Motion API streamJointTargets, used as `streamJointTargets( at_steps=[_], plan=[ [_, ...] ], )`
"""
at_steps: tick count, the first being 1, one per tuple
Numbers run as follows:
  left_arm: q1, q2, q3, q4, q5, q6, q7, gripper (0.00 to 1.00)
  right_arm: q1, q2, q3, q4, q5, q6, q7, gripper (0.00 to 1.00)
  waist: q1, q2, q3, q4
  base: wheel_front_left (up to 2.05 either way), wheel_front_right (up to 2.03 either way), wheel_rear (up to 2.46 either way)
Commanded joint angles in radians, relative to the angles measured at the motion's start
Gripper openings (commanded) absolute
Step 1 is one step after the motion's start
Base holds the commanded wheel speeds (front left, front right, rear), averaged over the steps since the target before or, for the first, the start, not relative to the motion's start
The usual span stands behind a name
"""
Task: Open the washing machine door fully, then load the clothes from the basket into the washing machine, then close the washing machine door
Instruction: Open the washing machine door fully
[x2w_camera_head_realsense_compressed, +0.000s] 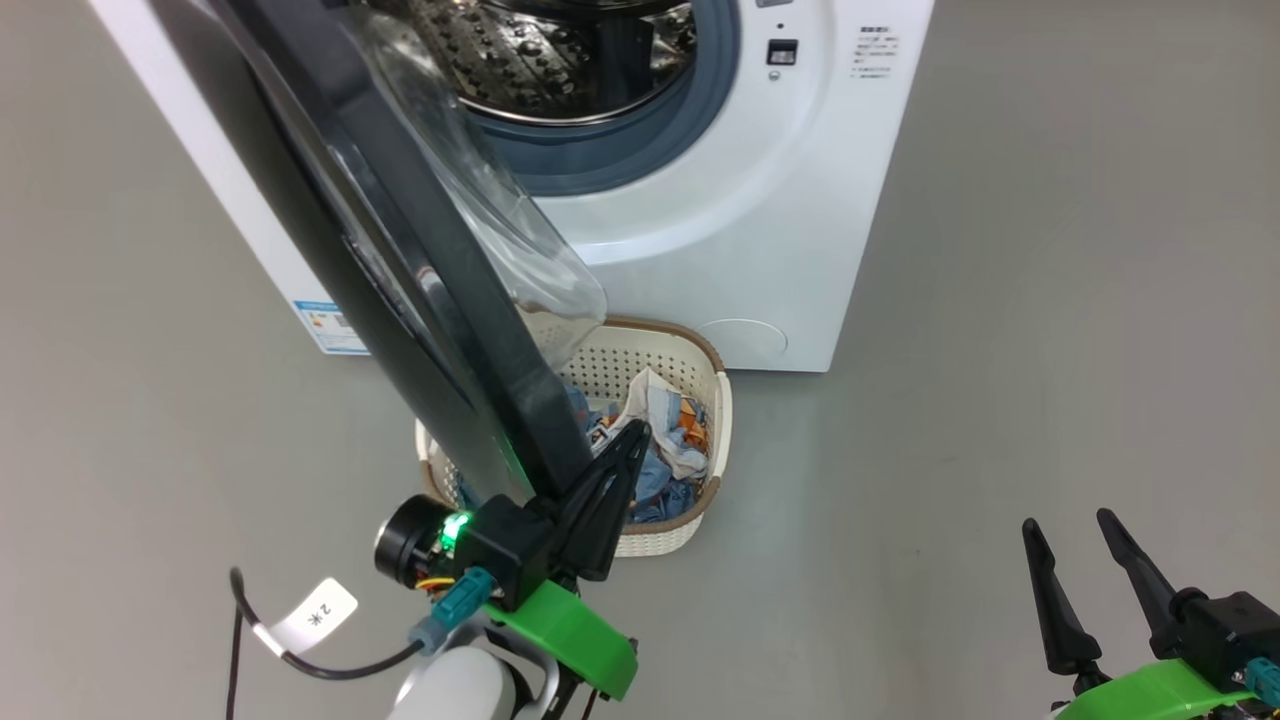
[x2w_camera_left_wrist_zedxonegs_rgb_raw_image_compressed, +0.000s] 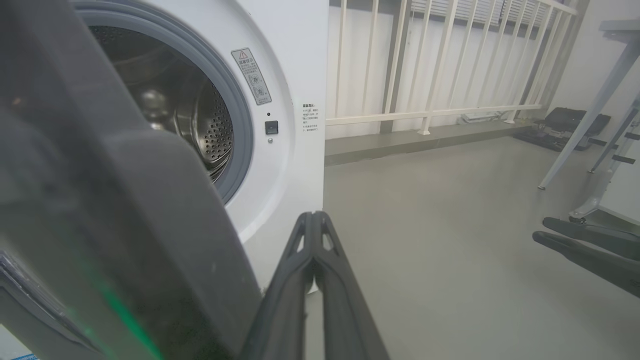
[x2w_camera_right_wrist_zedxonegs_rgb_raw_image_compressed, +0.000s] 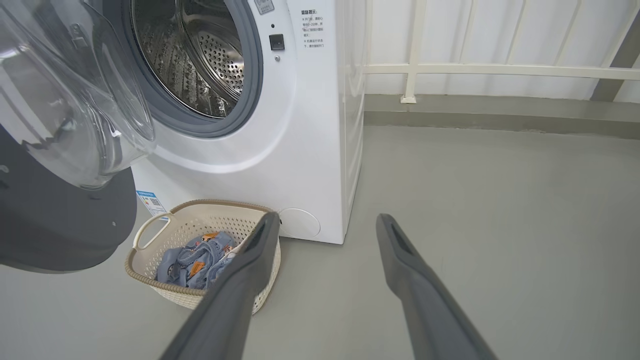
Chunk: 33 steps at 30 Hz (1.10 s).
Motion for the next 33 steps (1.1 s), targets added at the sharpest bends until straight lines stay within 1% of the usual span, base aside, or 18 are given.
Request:
streamJointTargets(
  at_steps=[1, 12, 19, 27, 33],
  plan=[
    [-0.024, 0.039, 0.061, -0.027, -0.012, 0.031, 0.001, 0.0, -0.024, -0.016, 0.025, -0.02, 0.011, 0.002, -0.012, 1.0, 0.0, 0.0, 0.0, 0.008, 0.0, 0.0, 0.0],
    [0.001, 0.056, 0.049, -0.071, -0.008, 0.05, 0.027, 0.0, -0.026, -0.015, 0.027, -0.014, 0.014, 0.002, -0.012, 1.0, 0.0, 0.0, -0.001, 0.038, 0.0, 0.0, 0.0],
    [0.011, 0.064, 0.041, -0.086, -0.008, 0.061, 0.048, 0.0, -0.026, -0.012, 0.034, -0.008, 0.015, 0.002, -0.012, 1.0, 0.0, 0.0, -0.012, 0.045, 0.0, 0.0, 0.0],
    [0.053, 0.077, 0.009, -0.159, -0.004, 0.071, 0.095, 0.0, -0.017, -0.016, 0.026, -0.005, 0.017, 0.002, -0.012, 1.0, 0.0, 0.0, -0.018, 0.061, 0.0, 0.0, 0.0],
    [0.083, 0.091, 0.012, -0.179, -0.016, 0.085, 0.117, 0.0, -0.017, -0.014, 0.031, -0.006, 0.018, 0.002, -0.012, 1.0, 0.0, 0.0, -0.021, 0.073, 0.0, 0.0, 0.0]
  ],
)
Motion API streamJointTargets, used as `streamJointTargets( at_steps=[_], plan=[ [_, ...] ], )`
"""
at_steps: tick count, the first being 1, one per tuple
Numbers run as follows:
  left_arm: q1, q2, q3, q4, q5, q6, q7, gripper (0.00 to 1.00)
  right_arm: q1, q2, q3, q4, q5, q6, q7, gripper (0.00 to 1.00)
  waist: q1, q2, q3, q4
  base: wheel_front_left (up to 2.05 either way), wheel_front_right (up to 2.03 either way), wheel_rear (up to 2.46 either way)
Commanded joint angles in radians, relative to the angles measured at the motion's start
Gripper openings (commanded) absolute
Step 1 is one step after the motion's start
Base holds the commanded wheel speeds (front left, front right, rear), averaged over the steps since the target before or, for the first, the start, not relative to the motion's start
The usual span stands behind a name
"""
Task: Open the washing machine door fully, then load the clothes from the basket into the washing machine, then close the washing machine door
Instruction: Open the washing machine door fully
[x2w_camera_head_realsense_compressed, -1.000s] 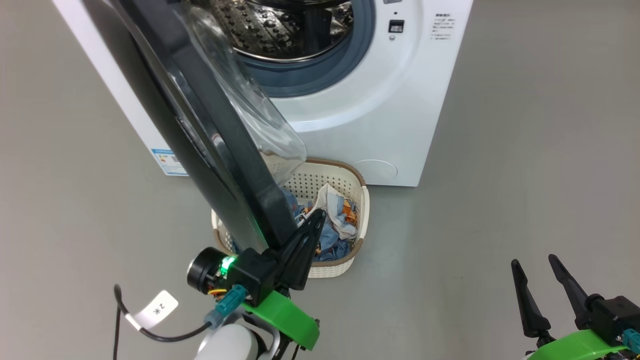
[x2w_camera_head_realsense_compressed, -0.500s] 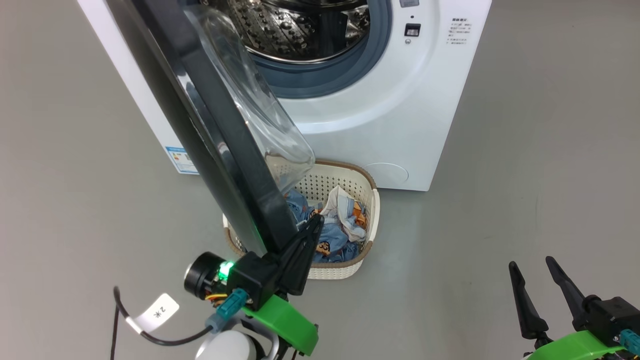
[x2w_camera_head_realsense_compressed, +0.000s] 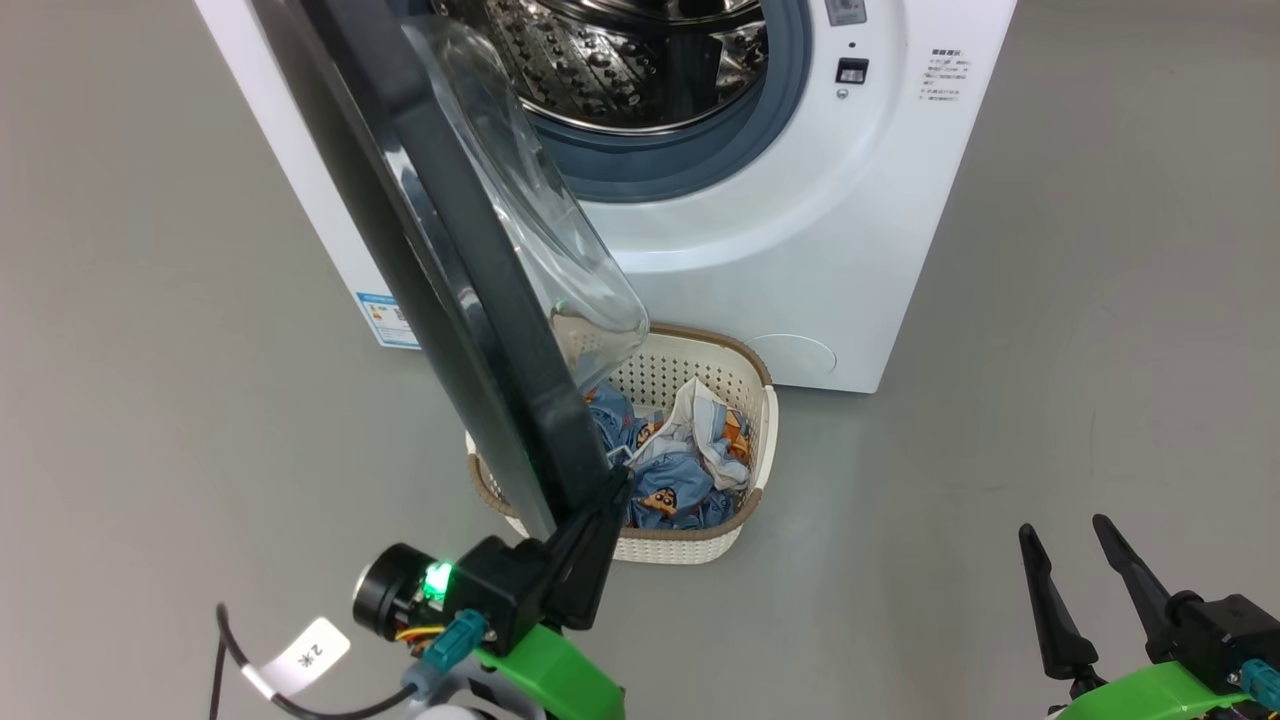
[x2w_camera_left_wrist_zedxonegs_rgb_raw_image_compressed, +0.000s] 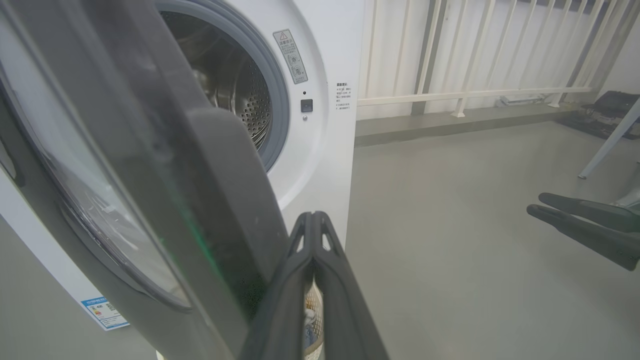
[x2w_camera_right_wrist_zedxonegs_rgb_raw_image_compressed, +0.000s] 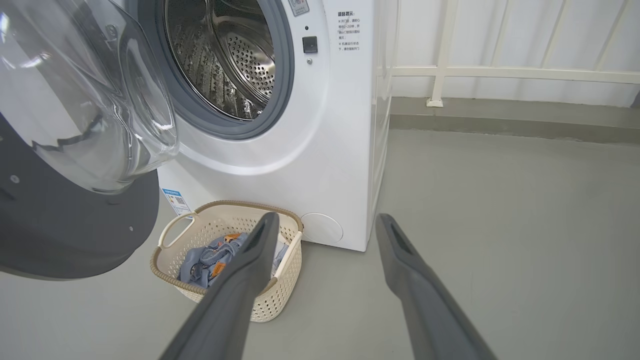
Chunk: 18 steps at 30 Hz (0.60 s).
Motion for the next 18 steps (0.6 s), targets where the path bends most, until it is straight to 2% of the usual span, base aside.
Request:
streamJointTargets(
  at_steps=[1, 18],
  plan=[
    [-0.009, 0.027, 0.045, -0.022, -0.01, 0.016, 0.004, 0.0, -0.017, -0.013, 0.028, -0.022, 0.01, 0.002, -0.012, 1.0, 0.0, -0.0001, 0.0, 0.003, 0.0, 0.0, 0.0],
    [0.013, 0.065, 0.103, -0.045, -0.033, 0.063, -0.005, 0.0, -0.014, -0.014, 0.024, -0.022, 0.017, 0.002, -0.012, 1.0, 0.0, -0.0001, 0.005, 0.041, 0.0, 0.0, 0.0]
  ],
)
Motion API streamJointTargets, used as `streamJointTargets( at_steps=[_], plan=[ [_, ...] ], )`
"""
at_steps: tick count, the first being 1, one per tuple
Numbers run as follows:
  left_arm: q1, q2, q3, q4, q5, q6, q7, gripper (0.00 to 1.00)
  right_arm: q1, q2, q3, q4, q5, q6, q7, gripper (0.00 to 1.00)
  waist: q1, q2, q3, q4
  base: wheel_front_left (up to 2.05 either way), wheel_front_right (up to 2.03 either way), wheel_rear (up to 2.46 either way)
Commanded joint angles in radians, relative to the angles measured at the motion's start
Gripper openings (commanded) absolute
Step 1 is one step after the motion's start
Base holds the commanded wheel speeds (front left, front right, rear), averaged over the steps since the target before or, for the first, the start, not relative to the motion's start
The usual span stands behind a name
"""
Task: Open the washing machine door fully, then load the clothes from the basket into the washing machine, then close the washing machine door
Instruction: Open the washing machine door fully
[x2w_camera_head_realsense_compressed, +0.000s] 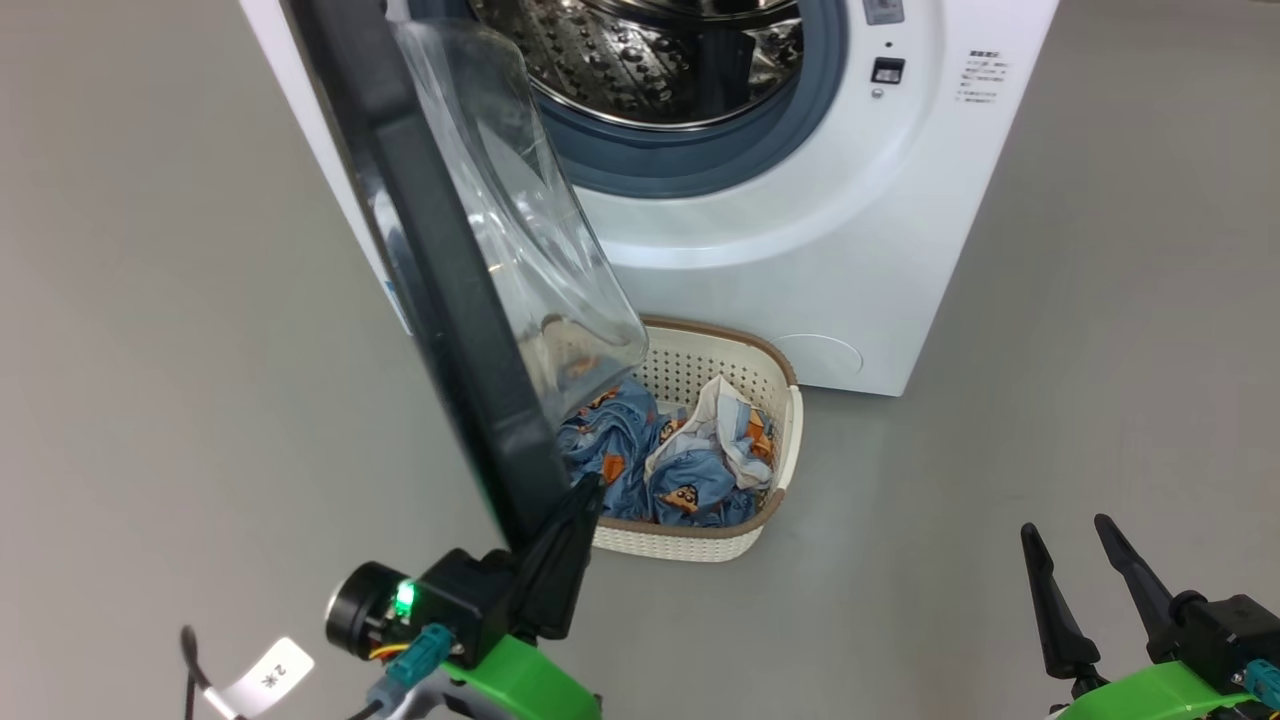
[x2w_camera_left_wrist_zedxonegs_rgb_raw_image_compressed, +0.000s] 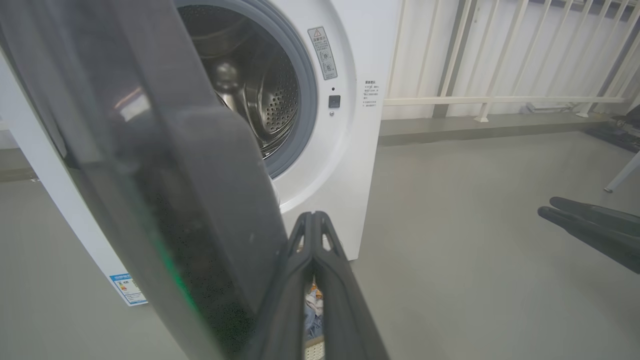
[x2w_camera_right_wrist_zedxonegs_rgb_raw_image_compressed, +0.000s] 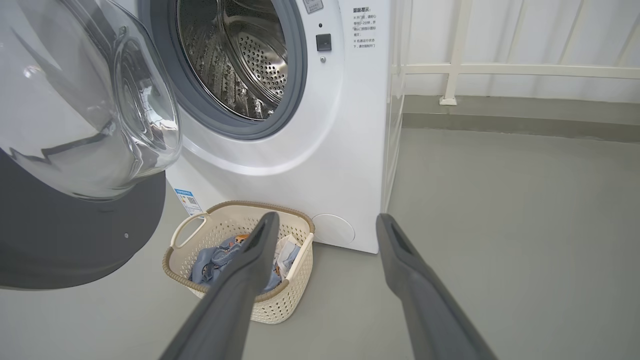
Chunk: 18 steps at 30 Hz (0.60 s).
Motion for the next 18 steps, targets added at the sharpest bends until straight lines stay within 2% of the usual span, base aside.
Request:
streamJointTargets(
  at_steps=[1, 18],
  plan=[
    [-0.022, 0.045, 0.079, -0.018, -0.008, 0.032, -0.002, 0.0, -0.014, -0.014, 0.024, -0.021, 0.001, 0.002, -0.012, 1.0, 0.0, -0.0001, 0.0, 0.009, 0.0, 0.0, 0.0],
    [0.031, 0.092, 0.154, -0.063, -0.034, 0.095, -0.013, 0.0, -0.008, -0.02, 0.018, -0.025, 0.004, 0.002, -0.012, 1.0, 0.0, -0.0001, 0.008, 0.077, 0.0, 0.0, 0.0]
  ],
)
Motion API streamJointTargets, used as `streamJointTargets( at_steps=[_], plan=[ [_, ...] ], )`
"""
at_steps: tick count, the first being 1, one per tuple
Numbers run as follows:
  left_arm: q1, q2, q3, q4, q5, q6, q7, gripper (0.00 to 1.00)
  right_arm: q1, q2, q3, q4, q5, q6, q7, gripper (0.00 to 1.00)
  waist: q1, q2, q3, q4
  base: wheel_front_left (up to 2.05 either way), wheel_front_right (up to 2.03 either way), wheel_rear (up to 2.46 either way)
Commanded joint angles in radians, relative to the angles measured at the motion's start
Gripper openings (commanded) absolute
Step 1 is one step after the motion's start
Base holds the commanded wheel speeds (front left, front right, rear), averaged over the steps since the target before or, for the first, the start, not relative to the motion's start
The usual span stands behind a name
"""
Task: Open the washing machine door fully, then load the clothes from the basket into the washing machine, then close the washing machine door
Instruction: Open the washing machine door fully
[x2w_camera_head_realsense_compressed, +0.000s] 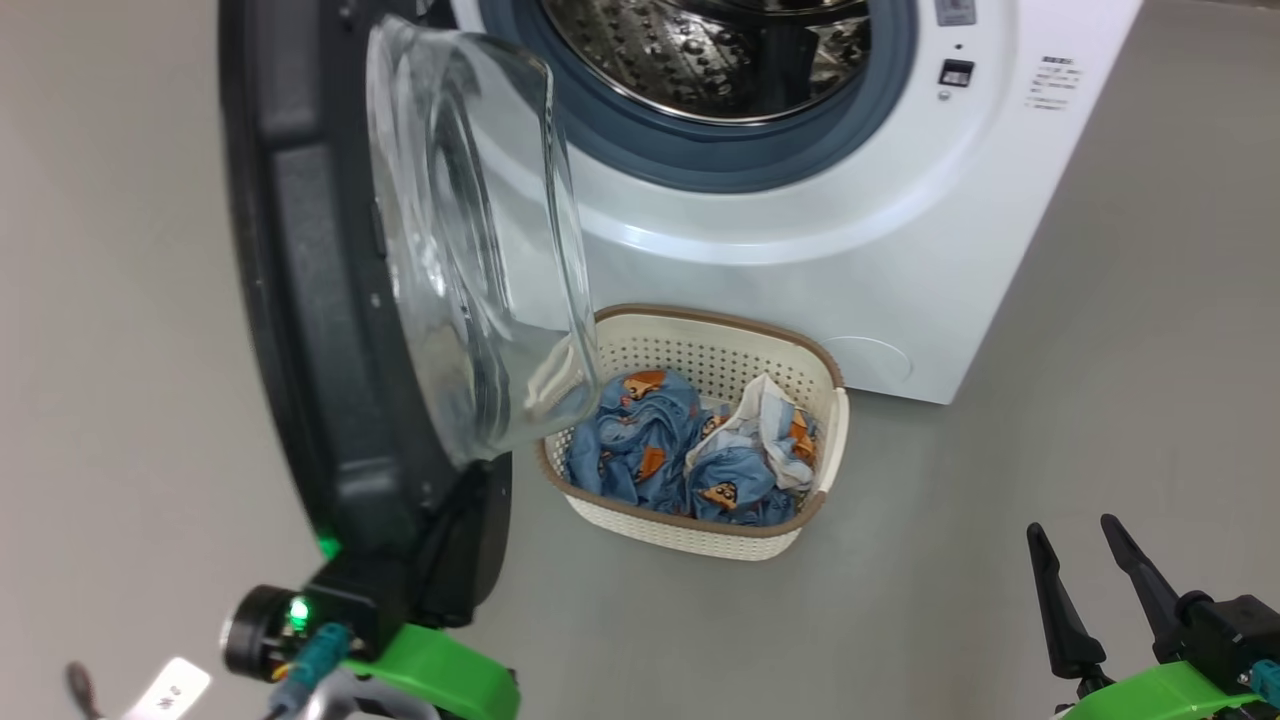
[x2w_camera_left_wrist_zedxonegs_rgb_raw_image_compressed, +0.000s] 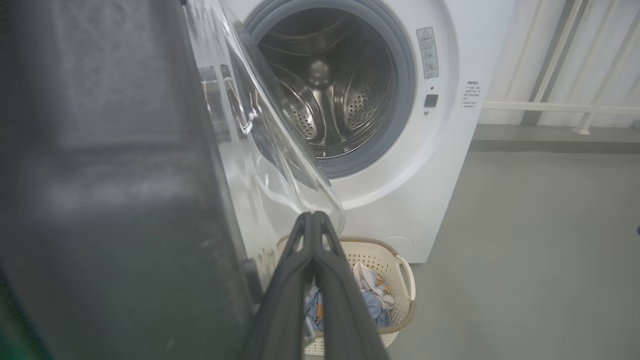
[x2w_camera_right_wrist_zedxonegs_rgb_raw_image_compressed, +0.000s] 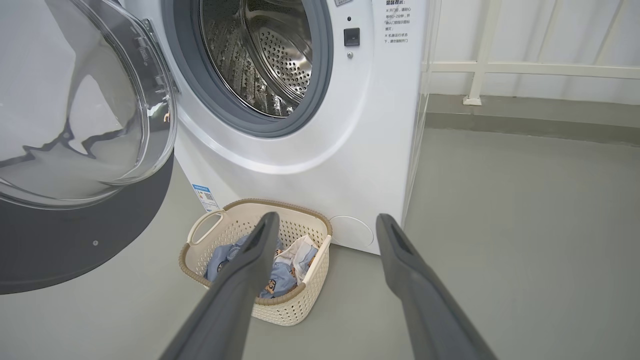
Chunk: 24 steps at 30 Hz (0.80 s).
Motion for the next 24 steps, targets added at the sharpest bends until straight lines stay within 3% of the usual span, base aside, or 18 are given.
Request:
streamJointTargets(
  at_steps=[1, 12, 24],
  plan=[
    [-0.019, 0.035, 0.064, -0.021, -0.007, 0.019, -0.01, 0.0, -0.008, -0.017, 0.021, -0.024, 0.004, 0.002, -0.012, 1.0, 0.0, 0.0, 0.001, 0.013, 0.0, 0.0, 0.0],
    [0.004, 0.059, 0.142, 0.029, -0.056, 0.049, -0.031, 0.0, -0.005, -0.024, 0.027, -0.022, 0.006, 0.002, -0.012, 1.0, 0.0, 0.0, -0.002, 0.092, 0.0, 0.0, 0.0],
    [-0.051, 0.09, 0.271, 0.147, -0.14, 0.058, -0.068, 0.0, -0.02, -0.053, 0.057, -0.018, 0.006, 0.002, -0.012, 1.0, 0.0, 0.0, 0.02, 0.086, 0.0, 0.0, 0.0]
  ],
)
